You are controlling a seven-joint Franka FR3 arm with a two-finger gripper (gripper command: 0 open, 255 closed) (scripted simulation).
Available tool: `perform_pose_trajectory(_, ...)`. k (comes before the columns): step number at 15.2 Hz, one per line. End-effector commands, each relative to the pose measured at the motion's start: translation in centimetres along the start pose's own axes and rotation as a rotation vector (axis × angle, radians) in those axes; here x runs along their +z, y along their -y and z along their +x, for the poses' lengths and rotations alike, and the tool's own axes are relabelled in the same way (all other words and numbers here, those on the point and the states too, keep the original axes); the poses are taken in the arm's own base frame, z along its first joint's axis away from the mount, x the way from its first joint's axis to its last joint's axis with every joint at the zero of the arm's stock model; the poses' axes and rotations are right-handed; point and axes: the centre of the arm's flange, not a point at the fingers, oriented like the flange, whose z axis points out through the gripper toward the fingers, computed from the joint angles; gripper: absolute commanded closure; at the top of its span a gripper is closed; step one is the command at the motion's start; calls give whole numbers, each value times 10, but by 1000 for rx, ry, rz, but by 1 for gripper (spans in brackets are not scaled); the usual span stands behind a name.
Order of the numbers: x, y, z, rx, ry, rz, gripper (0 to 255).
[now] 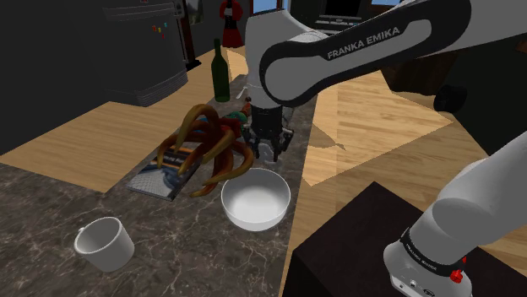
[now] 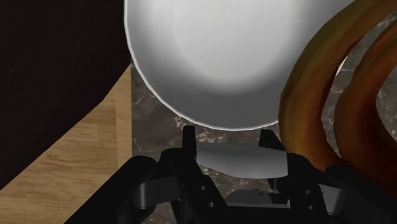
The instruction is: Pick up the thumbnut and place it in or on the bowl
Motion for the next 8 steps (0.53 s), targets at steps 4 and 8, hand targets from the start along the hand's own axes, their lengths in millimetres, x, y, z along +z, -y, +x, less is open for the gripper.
perform_pose_trajectory(4,-1,11,-65,-1,2,-3,255)
perform_pose_trajectory(8,-3,22,-120,-1,2,-3,255)
